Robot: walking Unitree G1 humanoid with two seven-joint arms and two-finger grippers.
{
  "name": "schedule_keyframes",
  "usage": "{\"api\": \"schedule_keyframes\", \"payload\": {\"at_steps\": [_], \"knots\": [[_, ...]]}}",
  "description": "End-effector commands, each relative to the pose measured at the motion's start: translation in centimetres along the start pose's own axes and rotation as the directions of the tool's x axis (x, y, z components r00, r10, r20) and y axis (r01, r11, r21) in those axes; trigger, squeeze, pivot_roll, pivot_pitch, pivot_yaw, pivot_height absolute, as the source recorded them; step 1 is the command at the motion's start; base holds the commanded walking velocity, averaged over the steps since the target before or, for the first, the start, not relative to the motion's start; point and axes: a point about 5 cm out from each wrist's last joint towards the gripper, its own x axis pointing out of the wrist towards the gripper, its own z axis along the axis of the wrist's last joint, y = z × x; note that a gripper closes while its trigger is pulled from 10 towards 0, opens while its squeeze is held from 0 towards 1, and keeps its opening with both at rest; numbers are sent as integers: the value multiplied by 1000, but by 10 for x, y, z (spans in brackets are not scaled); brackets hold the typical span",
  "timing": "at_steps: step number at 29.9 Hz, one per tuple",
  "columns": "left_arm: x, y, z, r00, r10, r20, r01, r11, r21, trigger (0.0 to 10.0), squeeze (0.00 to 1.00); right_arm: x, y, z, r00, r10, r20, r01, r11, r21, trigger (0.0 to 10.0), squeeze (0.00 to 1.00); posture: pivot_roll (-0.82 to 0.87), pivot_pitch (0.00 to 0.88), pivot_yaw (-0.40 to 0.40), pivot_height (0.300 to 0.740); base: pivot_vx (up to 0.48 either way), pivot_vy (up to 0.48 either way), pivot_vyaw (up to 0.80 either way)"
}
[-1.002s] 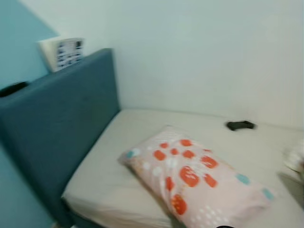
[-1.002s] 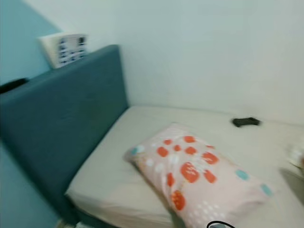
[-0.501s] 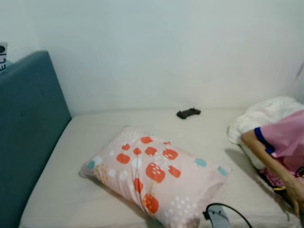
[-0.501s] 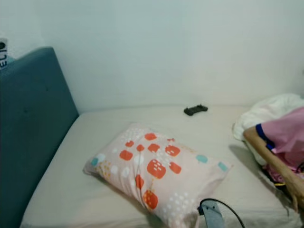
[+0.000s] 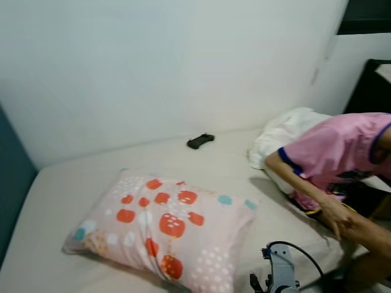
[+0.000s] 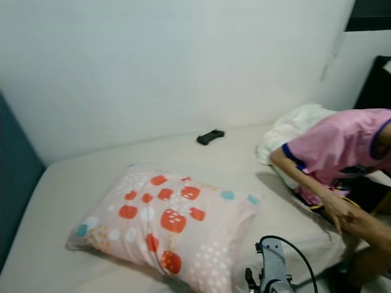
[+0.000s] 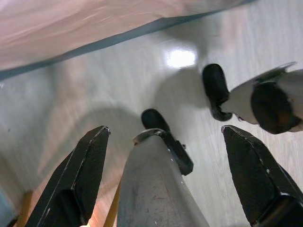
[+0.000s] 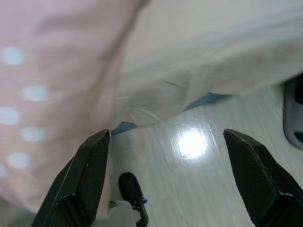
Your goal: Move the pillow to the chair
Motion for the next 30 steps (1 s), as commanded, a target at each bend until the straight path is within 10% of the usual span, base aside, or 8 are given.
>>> {"api": "schedule_keyframes", "payload": {"at_steps": [1,21,30], "knots": [[0,0,-4,1000,2,-14,-2,1000,6,10000,0,0,1,2,1000,5,17,-6,999,32,10000,0,-111,28,8,740,0,0,-775],[0,3,4,999,44,15,-44,999,9,10000,0,5,33,29,966,230,115,-223,972,-68,10000,0,-116,18,2,740,0,0,243],[0,5,6,999,45,15,-45,999,26,10000,0,5,8,31,995,57,87,-55,998,-24,10000,0,-118,18,5,740,0,0,408]]}}
